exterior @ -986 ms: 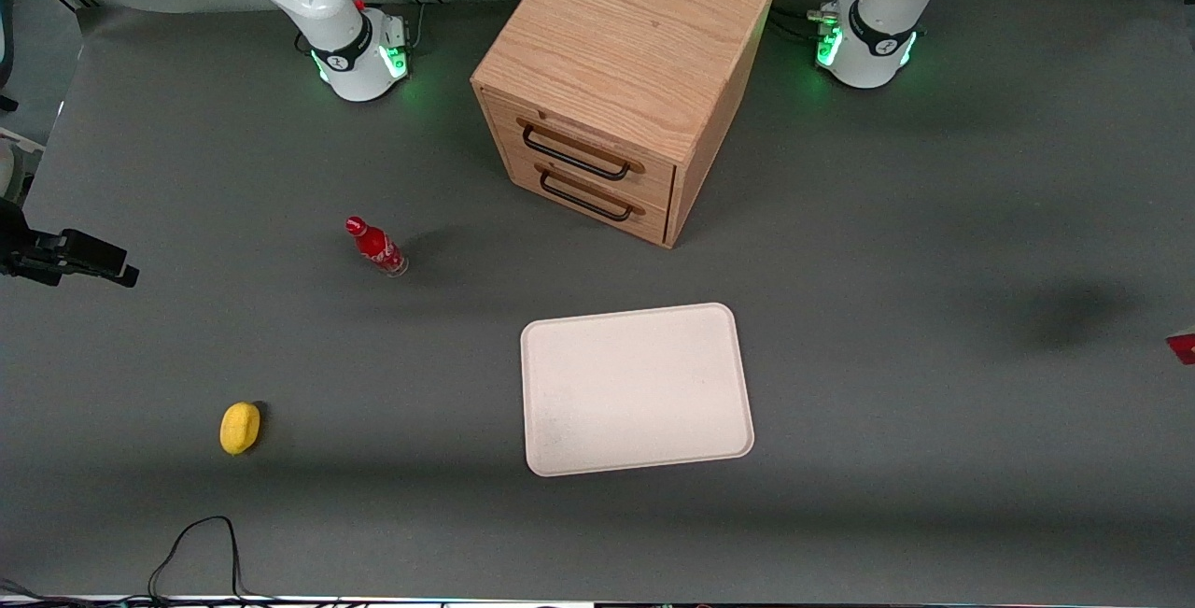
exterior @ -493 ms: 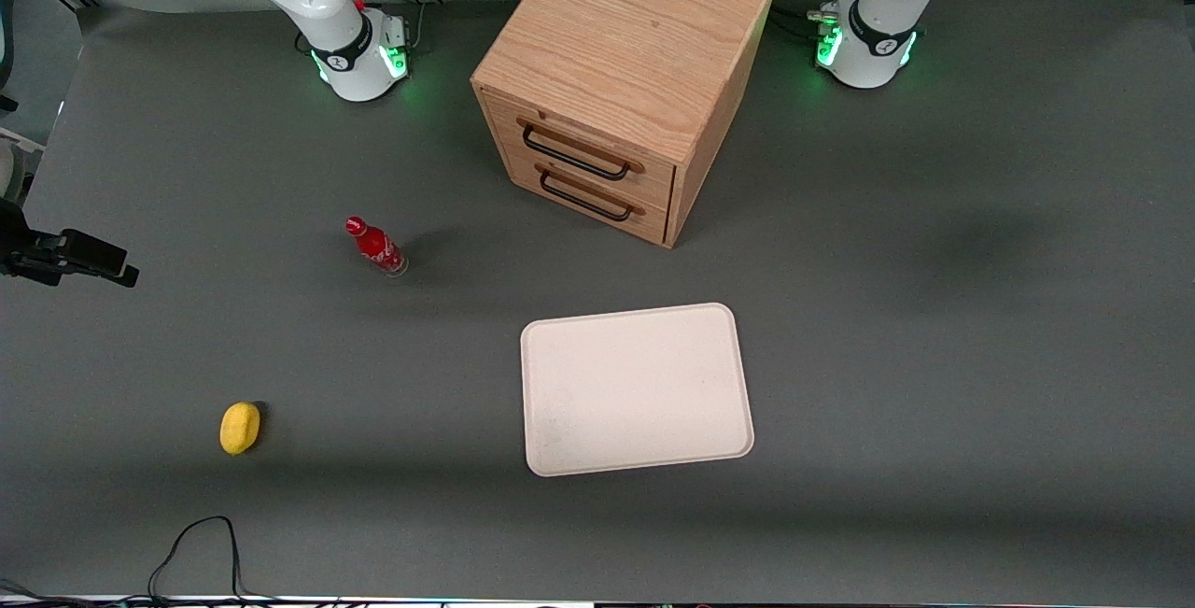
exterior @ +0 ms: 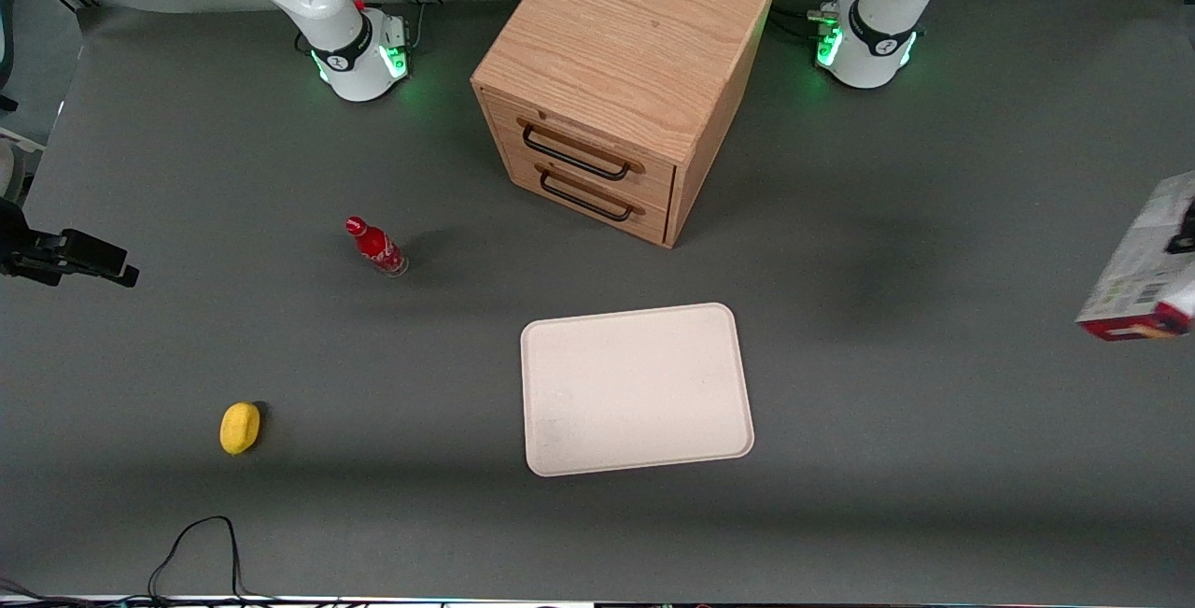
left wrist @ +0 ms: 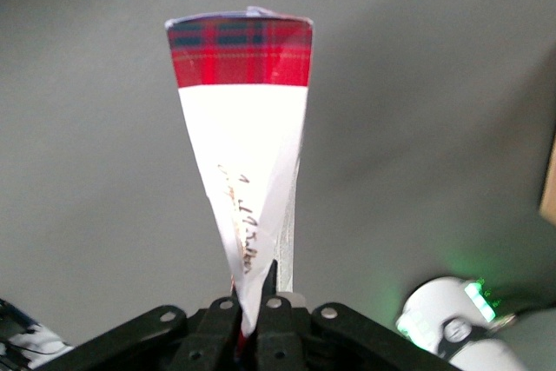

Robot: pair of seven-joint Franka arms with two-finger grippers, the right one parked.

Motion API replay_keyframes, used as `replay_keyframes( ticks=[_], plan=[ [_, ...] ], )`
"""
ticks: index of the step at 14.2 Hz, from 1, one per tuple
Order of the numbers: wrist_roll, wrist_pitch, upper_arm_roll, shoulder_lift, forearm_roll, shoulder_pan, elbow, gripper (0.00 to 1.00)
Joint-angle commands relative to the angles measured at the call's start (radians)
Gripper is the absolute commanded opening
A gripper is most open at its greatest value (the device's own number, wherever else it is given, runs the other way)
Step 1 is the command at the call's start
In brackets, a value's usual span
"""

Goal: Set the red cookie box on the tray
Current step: 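Lift the cookie box with the left gripper and carry it toward the tray, then lower the cookie box upright onto the tray's rim area and open the gripper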

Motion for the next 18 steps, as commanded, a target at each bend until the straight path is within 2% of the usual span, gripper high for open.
replay_keyframes(
  ticks=[1,3,6,9,15,18],
  plan=[
    [-0.305,-0.009,-0.020,-0.007,-0.054,-0.125,-0.006,0.00],
    [-0.508,0.025,-0.025,0.039,-0.115,-0.191,0.016,0.00],
    [-0.724,0.163,-0.048,0.121,-0.123,-0.303,0.049,0.00],
    [-0.916,0.270,-0.055,0.265,-0.123,-0.400,0.143,0.00],
    [-1.140,0.528,-0.055,0.436,-0.123,-0.469,0.139,0.00],
    [-1.191,0.638,-0.055,0.522,-0.123,-0.491,0.116,0.00]
  ],
)
